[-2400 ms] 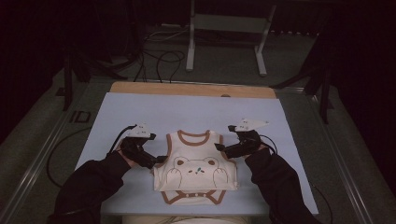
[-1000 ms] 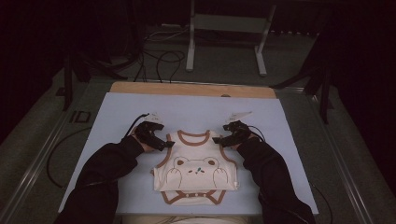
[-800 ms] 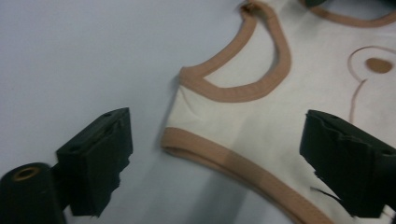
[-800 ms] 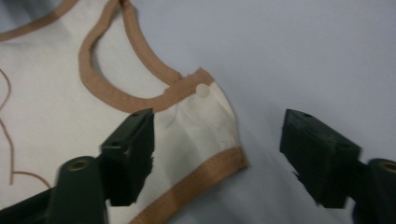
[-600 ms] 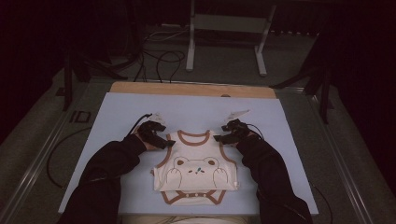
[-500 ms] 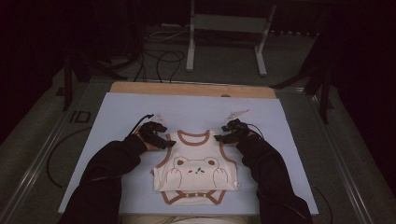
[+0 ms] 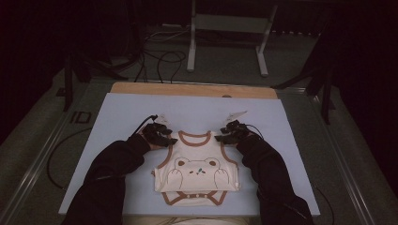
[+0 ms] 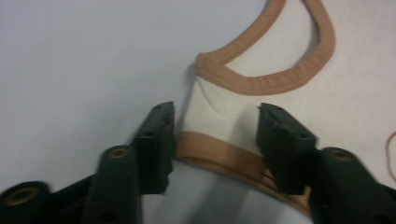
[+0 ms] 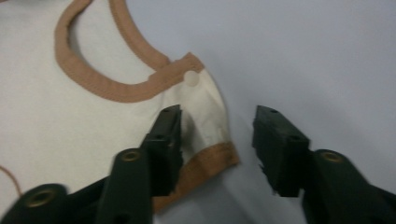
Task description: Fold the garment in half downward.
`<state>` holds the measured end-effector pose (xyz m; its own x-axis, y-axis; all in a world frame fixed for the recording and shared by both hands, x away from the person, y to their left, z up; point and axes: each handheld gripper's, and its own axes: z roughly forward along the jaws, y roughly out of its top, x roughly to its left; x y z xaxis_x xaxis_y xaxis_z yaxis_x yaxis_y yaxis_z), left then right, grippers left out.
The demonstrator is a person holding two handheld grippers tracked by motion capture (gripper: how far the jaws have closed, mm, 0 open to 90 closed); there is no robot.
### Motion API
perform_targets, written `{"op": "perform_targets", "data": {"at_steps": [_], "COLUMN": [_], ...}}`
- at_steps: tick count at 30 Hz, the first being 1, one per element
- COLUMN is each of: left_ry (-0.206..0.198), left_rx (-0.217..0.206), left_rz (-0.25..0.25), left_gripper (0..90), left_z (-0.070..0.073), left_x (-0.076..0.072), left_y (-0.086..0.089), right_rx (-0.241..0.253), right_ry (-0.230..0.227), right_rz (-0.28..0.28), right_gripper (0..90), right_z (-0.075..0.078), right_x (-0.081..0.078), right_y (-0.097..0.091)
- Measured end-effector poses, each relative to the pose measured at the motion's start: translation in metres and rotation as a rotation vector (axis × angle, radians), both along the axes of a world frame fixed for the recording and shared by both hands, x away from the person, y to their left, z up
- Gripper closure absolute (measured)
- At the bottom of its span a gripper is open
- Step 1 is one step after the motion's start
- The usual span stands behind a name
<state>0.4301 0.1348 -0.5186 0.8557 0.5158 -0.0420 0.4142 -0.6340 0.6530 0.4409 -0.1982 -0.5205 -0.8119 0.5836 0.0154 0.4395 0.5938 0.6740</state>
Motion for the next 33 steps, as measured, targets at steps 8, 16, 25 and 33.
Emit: {"op": "perform_targets", "data": {"at_steps": [8,16,25,33], "left_ry": [0.029,0.052,0.069,0.050], "left_rx": [-0.007,-0.006,0.002,-0.017], "left_rz": [0.003,-0.004,-0.021,-0.008], "left_gripper": [61.4,76.4,87.2,87.5], "left_z": [0.001,0.003,0.005,0.012], "left_x": [-0.001,-0.001,-0.001,0.000], "left_y": [-0.004,-0.007,-0.009,-0.004], "right_rx": [-0.012,-0.049,-0.045,-0.018], "right_ry": [0.024,0.046,0.051,0.026], "right_rz": [0.020,0.023,0.015,0.016], "right_gripper": [70.9,79.1,82.5,82.5], "right_z": [0.003,0.006,0.007,0.017], "right_x": [-0.003,-0.004,-0.004,-0.002], "right_y": [0.005,0.011,0.012,0.011]}}
